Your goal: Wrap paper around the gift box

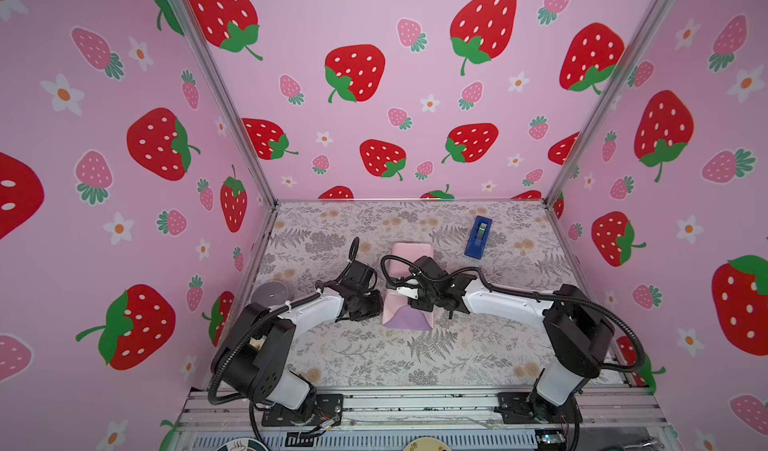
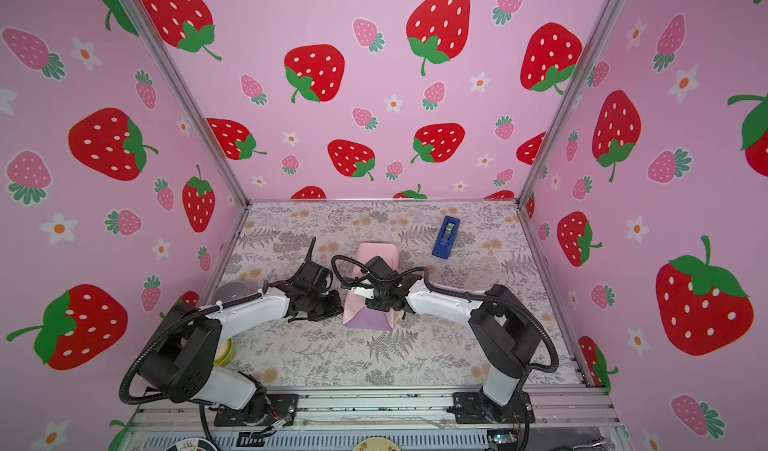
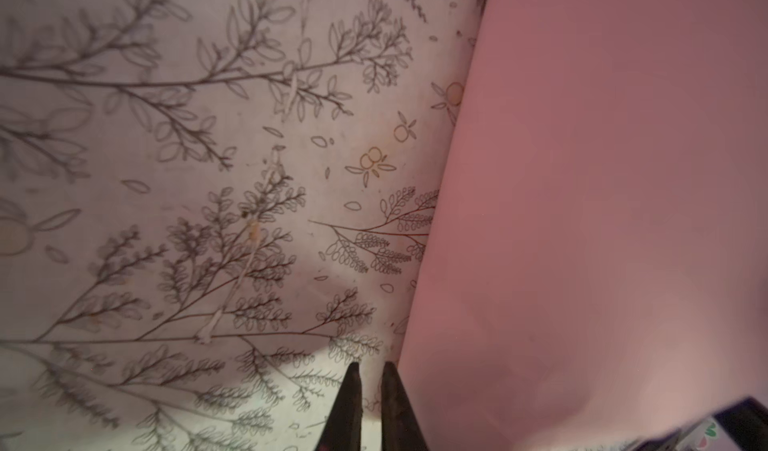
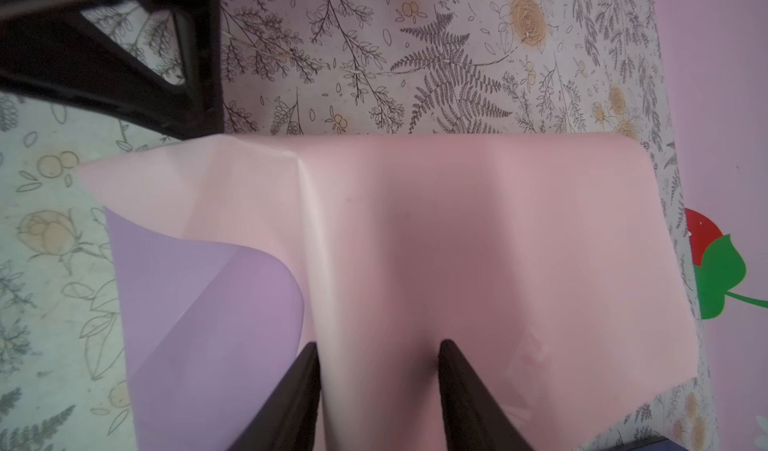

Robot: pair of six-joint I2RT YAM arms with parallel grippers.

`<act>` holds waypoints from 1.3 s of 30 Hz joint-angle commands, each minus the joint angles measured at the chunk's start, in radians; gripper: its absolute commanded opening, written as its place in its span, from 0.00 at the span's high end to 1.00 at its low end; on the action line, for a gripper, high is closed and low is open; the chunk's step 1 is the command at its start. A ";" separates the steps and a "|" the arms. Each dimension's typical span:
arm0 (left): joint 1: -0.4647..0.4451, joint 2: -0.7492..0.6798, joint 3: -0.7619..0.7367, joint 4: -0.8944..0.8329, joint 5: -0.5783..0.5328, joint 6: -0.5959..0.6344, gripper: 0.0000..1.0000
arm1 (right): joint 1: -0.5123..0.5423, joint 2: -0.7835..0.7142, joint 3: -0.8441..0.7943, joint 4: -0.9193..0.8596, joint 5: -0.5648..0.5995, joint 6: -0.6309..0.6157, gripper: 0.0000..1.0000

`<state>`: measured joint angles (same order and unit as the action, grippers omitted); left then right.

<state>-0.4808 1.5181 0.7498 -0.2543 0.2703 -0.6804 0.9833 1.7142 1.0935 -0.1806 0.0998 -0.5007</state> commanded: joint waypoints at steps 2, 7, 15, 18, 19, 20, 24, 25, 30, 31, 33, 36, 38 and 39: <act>-0.027 0.007 0.063 0.047 0.061 0.022 0.87 | 0.000 0.005 0.013 -0.024 -0.018 -0.012 0.52; -0.056 0.016 0.077 0.044 0.059 0.019 0.88 | -0.001 0.003 0.013 -0.024 -0.018 -0.008 0.52; -0.077 0.063 0.067 0.098 0.070 -0.012 0.89 | 0.000 0.004 0.015 -0.023 -0.018 -0.004 0.52; -0.079 0.088 0.057 0.148 0.085 -0.041 0.89 | 0.001 0.004 0.016 -0.023 -0.018 -0.002 0.52; -0.078 0.091 0.052 0.165 0.086 -0.053 0.89 | -0.001 0.003 0.016 -0.021 -0.018 -0.001 0.52; -0.080 0.094 0.047 0.187 0.093 -0.064 0.89 | -0.001 0.005 0.015 -0.022 -0.018 -0.001 0.52; -0.084 0.103 0.016 0.284 0.112 -0.127 0.89 | -0.001 0.005 0.014 -0.020 -0.021 0.002 0.52; -0.084 0.107 0.002 0.322 0.122 -0.149 0.89 | 0.000 0.006 0.016 -0.020 -0.021 0.003 0.52; -0.086 0.131 -0.034 0.412 0.139 -0.206 0.89 | 0.000 0.006 0.018 -0.019 -0.023 0.007 0.52; -0.086 0.134 -0.039 0.414 0.137 -0.211 0.89 | 0.000 0.006 0.019 -0.019 -0.023 0.007 0.52; -0.086 0.138 -0.057 0.440 0.135 -0.225 0.89 | -0.001 0.005 0.019 -0.018 -0.025 0.007 0.52; -0.086 0.152 -0.075 0.475 0.141 -0.243 0.89 | -0.001 0.001 0.017 -0.020 -0.024 0.008 0.52; -0.088 0.167 -0.078 0.498 0.142 -0.252 0.89 | -0.001 -0.001 0.018 -0.020 -0.025 0.010 0.52; -0.088 0.173 -0.081 0.508 0.142 -0.259 0.89 | 0.000 -0.003 0.019 -0.020 -0.028 0.011 0.52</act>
<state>-0.5625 1.6722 0.6807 0.1879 0.4046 -0.8970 0.9833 1.7138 1.0935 -0.1806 0.0994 -0.4942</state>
